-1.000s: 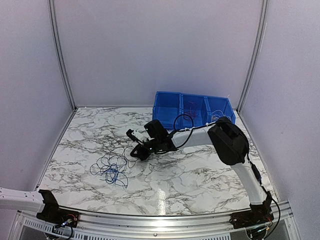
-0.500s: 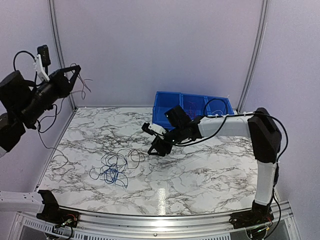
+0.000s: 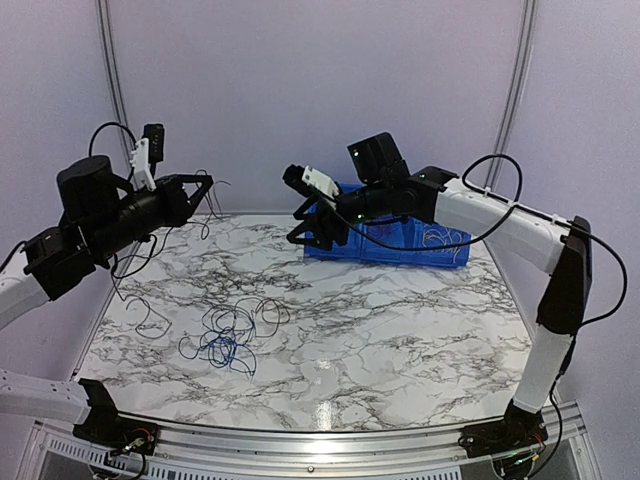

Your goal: Untangle the cables

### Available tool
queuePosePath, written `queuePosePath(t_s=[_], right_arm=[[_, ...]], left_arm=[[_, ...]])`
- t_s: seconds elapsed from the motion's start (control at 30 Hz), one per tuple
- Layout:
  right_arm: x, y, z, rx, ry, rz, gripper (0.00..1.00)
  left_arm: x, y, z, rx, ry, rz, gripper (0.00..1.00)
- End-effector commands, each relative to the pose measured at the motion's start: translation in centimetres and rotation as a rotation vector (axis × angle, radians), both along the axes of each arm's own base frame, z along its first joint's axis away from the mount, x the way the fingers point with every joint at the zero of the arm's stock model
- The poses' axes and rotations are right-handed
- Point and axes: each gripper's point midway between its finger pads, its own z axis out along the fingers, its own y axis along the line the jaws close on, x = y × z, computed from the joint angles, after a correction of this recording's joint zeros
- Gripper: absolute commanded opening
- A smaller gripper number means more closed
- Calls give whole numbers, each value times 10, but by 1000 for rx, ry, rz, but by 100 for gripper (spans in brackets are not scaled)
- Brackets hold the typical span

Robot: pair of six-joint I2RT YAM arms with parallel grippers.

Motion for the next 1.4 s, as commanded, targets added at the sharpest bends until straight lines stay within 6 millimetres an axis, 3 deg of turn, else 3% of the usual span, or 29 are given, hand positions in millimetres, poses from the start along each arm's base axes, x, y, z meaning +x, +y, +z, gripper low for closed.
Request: queuePosePath(t_s=[0.0,0.07,0.17,0.4,0.63,0.97,1.07,1.17,1.2,1.23,1.3,1.33,1.37], right_arm=[[-12,11,73,157,-10,61,61],[-18,17,89,212,11,97,60],[-22,26,94,252,62,127,59],[-22,43,78,224,22,146,64],[-62,58,70,209,-12,306,69],[-73,82,51,202,-21,335,67],[-73,85,50,212,-5,332,44],[-68,83,51,211,-12,300,8],[-65,81,52,208,-15,289,0],[-64,78,52,203,-17,281,0],[-59,69,55,192,-25,261,0],[-49,53,61,179,-46,228,0],[-44,45,65,176,-56,212,0]], left_arm=[[-6,-27,-9,-46,37,-131,0],[-9,-37,-14,-53,49,-183,0],[-12,-46,-18,-66,58,-236,0],[-22,-61,-18,-92,77,-335,0],[-24,-58,-11,-122,71,-336,0],[-31,-59,1,-180,77,-371,0],[-32,-55,4,-187,70,-362,0],[-34,-51,5,-180,68,-347,0],[-33,-48,5,-172,65,-336,0],[-33,-46,4,-158,64,-321,4],[-30,-39,-1,-121,70,-276,29],[-27,-28,-10,-67,76,-220,52],[-27,-24,-19,-34,93,-201,58]])
